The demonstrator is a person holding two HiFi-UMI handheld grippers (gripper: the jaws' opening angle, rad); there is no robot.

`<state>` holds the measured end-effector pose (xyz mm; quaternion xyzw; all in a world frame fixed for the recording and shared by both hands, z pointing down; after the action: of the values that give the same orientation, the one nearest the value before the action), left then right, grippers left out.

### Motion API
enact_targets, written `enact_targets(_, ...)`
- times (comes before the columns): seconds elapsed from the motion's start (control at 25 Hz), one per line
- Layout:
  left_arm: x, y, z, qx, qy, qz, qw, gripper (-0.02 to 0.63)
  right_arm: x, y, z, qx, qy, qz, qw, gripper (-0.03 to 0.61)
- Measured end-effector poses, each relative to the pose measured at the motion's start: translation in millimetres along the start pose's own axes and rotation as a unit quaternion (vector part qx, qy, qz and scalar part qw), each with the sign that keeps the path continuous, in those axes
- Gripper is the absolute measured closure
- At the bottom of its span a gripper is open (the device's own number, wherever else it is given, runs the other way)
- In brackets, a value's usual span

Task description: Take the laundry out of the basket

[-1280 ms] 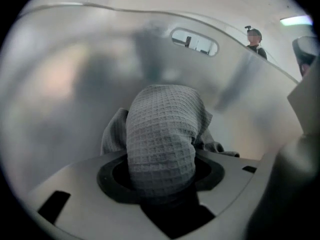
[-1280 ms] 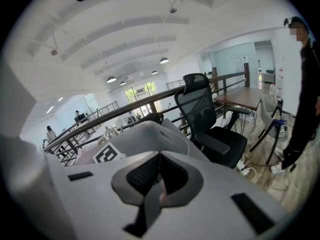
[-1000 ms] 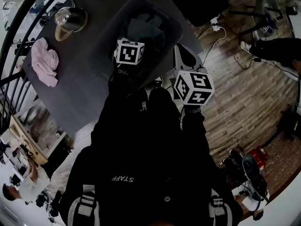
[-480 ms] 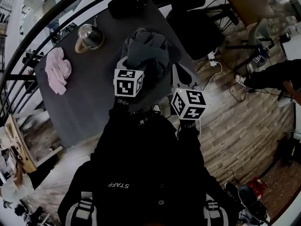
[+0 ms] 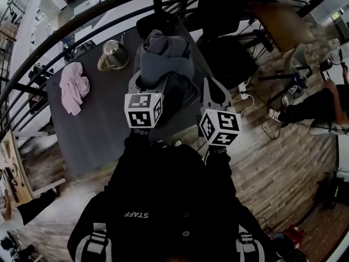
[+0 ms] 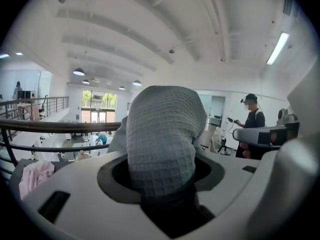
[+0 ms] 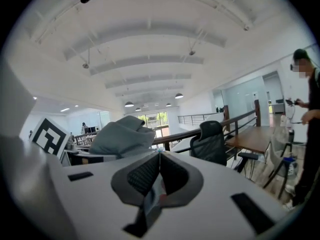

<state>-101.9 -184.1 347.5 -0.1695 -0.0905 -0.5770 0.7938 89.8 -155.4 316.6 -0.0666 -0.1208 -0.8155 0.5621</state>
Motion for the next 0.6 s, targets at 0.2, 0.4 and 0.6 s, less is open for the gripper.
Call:
enact_targets(0.2, -24.3, -3.4, -33.1, 0.001, 0.065, -0.004, 0.9979, 0.362, -4.7, -11.5, -25.1, -0.023, 0.041, 0.006, 0.999, 0.563)
enact_targets(0.4, -36.0, -1.5, -53.7, 0.012, 0.106, -0.011, 0.9943, 0.362, -2.5, -19.7, -42.3, -0.039, 0.065, 0.002, 0.997, 0.563)
enact_targets(0.6, -38.1, -0.2, -63.1, 0.023, 0.122, -0.015, 0.9922, 0.362, -0.2, -25.3, -53.8, -0.054, 0.085, -0.003, 0.995, 0.563)
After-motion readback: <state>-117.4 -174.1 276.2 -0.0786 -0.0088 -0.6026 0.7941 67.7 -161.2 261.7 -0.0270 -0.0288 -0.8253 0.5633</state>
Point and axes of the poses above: the fingertips, and each gripper's own axes: x forward along the fingers, y to its right, z out of its underside, the point moved 5 cm from there along -x, backward along the fingers, and after that the axes turned 1 degree about -x, right-handed, at the moved point
